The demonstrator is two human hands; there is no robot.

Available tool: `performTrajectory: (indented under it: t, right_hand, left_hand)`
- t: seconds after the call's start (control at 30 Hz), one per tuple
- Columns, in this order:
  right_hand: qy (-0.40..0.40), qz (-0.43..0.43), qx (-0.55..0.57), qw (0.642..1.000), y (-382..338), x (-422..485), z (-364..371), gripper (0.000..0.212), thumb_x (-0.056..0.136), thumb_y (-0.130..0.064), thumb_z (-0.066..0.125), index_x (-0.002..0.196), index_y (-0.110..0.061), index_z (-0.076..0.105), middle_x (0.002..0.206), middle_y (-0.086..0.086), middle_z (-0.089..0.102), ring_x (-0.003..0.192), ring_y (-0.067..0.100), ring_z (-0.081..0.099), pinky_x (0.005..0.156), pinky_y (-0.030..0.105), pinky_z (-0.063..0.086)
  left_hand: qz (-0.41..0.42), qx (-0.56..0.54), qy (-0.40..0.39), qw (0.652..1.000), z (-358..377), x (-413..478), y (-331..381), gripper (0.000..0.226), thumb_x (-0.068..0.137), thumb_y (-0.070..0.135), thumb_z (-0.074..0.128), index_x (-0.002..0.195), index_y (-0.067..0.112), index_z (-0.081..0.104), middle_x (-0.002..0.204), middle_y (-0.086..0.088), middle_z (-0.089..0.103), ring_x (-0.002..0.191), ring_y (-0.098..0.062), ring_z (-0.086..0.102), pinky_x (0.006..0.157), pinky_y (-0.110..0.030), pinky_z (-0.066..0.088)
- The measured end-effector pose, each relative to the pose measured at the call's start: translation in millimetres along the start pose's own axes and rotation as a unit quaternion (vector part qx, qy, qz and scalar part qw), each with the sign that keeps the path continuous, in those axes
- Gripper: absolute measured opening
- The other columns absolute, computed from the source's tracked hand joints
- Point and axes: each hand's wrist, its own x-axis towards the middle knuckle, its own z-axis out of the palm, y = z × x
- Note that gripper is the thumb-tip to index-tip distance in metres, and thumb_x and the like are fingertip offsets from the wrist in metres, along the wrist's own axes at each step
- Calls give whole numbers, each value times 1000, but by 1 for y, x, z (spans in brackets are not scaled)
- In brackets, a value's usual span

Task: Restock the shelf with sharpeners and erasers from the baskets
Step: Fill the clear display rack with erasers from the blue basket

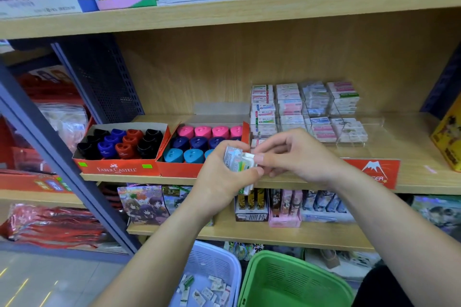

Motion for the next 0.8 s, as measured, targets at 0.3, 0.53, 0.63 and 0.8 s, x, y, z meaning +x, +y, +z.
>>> performTrajectory:
  t: [0.3,0.53,0.63,0.8]
  right_hand:
    - [72,12,70,995,2,-11,-13,7,92,-8,70,97,-7,74,86,13,77,78,25,75,76,37,63]
    - [36,3,100,994,2,-13,-9,24,91,-5,70,113,-16,70,88,3,76,78,20,73,69,30,61]
    - [49,22,130,990,4,-16,-5,17,97,-4,63,111,-13,67,93,2,74,82,23,75,70,36,63]
    - [69,39,118,990,13,-23,-3,19,99,-12,62,117,-18,62,107,12,64,69,22,68,57,34,57]
  left_hand:
    - [2,-27,64,998,4,-5,7,34,81,7,82,108,18,64,92,-11,74,74,-20,68,60,-23,50]
    - [13,-27,58,998,8,-7,13,34,82,6,81,106,21,63,89,-11,72,73,-16,67,63,-24,52]
    - [11,-39,42,998,9,-9,13,35,83,0,78,109,15,60,76,-7,71,65,-15,67,60,-22,50]
    - [9,-21,39,999,9,-10,10,34,84,3,78,110,16,59,68,-9,69,63,-16,64,60,-21,50]
